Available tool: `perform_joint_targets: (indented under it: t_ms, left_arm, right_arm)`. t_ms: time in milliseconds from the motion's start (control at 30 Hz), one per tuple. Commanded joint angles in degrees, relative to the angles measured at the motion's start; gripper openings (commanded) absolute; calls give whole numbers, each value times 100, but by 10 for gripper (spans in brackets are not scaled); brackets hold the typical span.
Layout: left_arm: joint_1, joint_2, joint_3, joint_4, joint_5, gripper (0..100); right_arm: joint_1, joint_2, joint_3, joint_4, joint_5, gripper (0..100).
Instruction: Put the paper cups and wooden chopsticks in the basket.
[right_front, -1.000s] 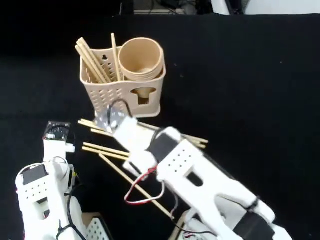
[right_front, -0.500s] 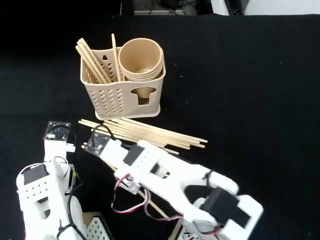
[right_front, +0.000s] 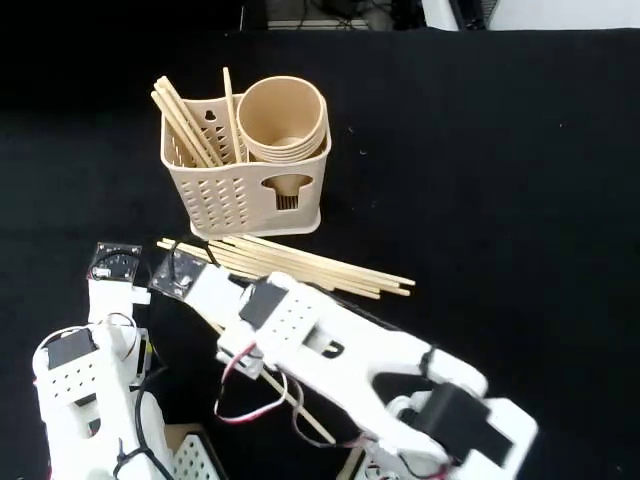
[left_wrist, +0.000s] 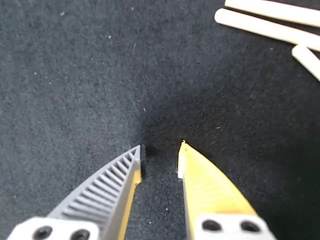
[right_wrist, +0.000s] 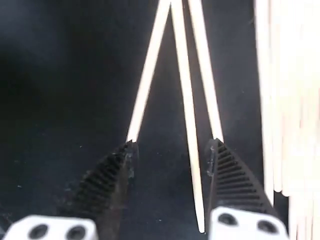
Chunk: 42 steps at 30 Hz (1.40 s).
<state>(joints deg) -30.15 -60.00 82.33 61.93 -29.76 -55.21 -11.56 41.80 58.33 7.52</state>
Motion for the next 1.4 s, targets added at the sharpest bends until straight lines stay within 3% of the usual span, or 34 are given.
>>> perform_joint_targets:
  t_ms: [0, 233, 400, 667, 1033, 1367]
  left_arm:
    - [101, -44, 4, -79, -9, 145]
    - [101, -44, 4, -79, -9, 145]
    - [101, -44, 4, -79, -9, 145]
    - [101, -44, 4, -79, -9, 145]
    - [101, -44, 4, -79, -9, 145]
    - [101, -44, 4, -79, -9, 145]
  right_arm:
    - [-316, -356, 145, -114, -62, 234]
    - [-378, 558, 356, -905, -264, 234]
    - [-88, 971, -84, -642, -229, 234]
    - [774, 690, -136, -510, 633, 230]
    - [844, 57, -110, -273, 1257, 231]
    - [1292, 1015, -277, -1002, 1503, 234]
